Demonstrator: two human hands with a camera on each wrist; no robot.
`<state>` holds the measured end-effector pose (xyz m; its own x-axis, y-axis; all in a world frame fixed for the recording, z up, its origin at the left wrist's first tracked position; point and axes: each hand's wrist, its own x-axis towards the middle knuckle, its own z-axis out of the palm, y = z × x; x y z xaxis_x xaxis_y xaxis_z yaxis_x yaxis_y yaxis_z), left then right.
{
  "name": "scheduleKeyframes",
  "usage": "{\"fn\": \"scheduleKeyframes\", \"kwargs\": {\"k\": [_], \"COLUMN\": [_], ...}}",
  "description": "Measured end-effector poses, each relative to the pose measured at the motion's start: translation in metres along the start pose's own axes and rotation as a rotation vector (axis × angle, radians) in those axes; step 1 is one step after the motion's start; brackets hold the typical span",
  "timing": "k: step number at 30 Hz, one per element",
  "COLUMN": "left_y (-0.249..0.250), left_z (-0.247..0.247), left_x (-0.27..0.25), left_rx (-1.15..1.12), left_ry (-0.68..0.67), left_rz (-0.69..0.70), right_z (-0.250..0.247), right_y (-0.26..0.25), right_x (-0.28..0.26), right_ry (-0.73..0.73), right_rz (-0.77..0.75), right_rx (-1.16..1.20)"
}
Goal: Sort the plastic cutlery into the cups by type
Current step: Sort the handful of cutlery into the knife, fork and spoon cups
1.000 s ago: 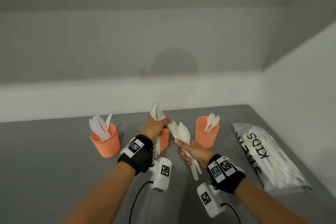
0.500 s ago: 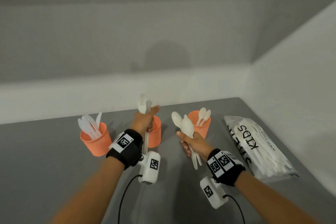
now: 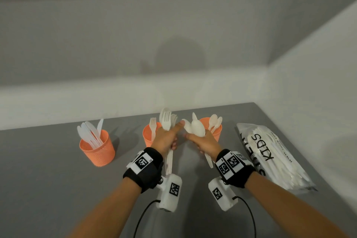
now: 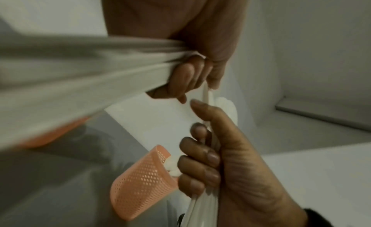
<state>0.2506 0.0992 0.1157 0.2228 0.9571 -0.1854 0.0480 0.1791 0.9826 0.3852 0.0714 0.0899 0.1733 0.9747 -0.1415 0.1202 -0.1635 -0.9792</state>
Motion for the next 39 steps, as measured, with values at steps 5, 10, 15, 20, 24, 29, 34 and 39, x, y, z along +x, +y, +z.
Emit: {"fn": "scheduleKeyframes", "kwargs": {"k": [5, 10, 15, 20, 24, 29, 34, 39], "left_y": [0.000, 0.032, 0.023, -0.018, -0.046, -0.062, -0.058, -0.055], "left_z": [-0.027, -0.055, -0.054, -0.046, -0.044, -0.043, -0.040, -0.042], "left_x": [0.020, 0.052, 0.083, 0.104, 0.109, 0.106, 0.102, 0.103], "left_rx": [-0.185, -0.199, -0.193, -0.108, 0.130, 0.267, 0.252, 0.327], "left_ry": [0.283, 0.526, 0.621, 0.676, 0.710, 0.666, 0.614, 0.563], "left_rz": [0.076, 0.316, 0.355, 0.286, 0.267, 0.237, 0.296, 0.383], "right_z": [-0.028, -0.047, -0.037, -0.031, -0.029, -0.029, -0.033, -0.036], "right_y": [-0.017, -0.040, -0.006, 0.018, 0.032, 0.035, 0.048, 0.050], "right_x": [0.032, 0.071, 0.097, 0.105, 0.100, 0.099, 0.098, 0.099], "right_ry": [0.398, 0.594, 0.663, 0.667, 0.636, 0.612, 0.553, 0.525], "right_rz": [-0.085, -0.168, -0.110, -0.082, -0.166, -0.231, -0.406, -0.409], "right_rx": [0.204, 0.347, 0.332, 0.236, 0.107, -0.013, -0.209, -0.333]}}
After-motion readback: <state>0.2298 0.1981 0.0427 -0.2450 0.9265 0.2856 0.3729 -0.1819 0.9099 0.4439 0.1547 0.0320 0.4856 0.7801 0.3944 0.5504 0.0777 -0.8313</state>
